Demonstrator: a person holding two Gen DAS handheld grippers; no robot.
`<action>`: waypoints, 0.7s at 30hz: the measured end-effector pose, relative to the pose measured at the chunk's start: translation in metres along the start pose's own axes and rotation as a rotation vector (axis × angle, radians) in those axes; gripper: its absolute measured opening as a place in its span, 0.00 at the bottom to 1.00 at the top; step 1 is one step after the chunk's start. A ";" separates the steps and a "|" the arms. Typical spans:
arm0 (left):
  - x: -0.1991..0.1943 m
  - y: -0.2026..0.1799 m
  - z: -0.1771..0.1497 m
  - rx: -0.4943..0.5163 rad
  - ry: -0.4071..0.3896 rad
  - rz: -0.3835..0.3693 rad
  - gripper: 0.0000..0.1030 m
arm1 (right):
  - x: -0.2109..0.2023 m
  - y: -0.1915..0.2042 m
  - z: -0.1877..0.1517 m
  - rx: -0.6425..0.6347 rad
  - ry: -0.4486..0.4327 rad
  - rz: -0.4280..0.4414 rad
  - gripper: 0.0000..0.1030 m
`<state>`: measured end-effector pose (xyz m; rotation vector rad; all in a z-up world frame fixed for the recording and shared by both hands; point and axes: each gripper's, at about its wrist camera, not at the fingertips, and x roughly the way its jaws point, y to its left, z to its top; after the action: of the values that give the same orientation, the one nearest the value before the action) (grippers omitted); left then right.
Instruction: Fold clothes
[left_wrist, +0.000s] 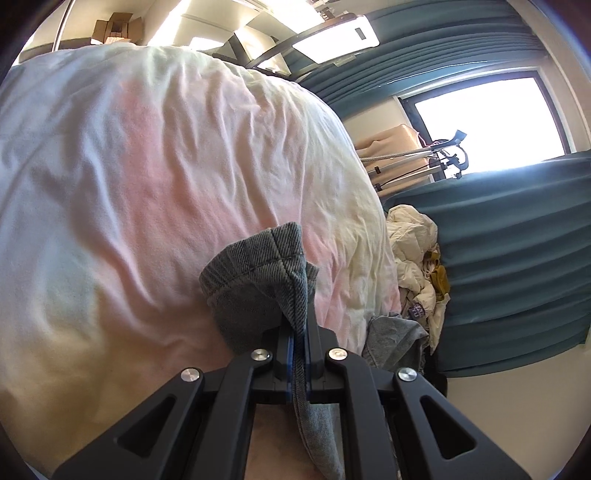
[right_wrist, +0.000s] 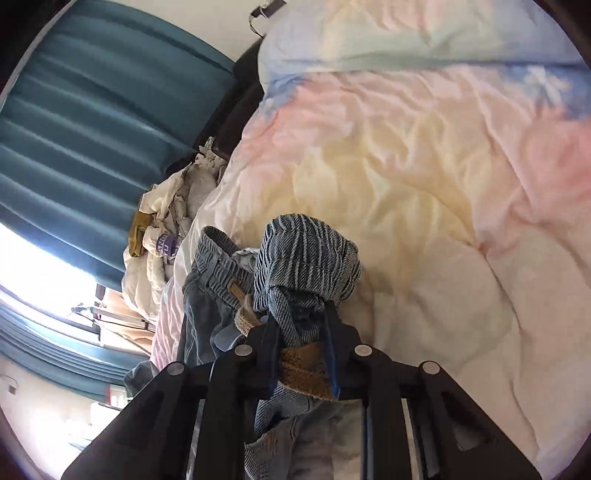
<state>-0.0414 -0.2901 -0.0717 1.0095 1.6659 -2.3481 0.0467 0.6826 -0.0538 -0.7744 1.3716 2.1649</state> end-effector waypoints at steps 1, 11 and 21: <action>-0.002 0.000 0.001 -0.019 0.011 -0.040 0.03 | -0.005 0.010 0.006 -0.003 -0.012 0.012 0.16; -0.028 0.031 -0.012 -0.090 0.145 -0.002 0.03 | -0.044 0.025 0.035 -0.052 -0.117 0.016 0.15; -0.016 0.057 -0.037 -0.056 0.208 0.286 0.04 | -0.002 -0.089 -0.004 0.022 -0.020 -0.139 0.12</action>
<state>0.0119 -0.2857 -0.1159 1.4167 1.5183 -2.0636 0.1065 0.7147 -0.1122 -0.8134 1.2902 2.0414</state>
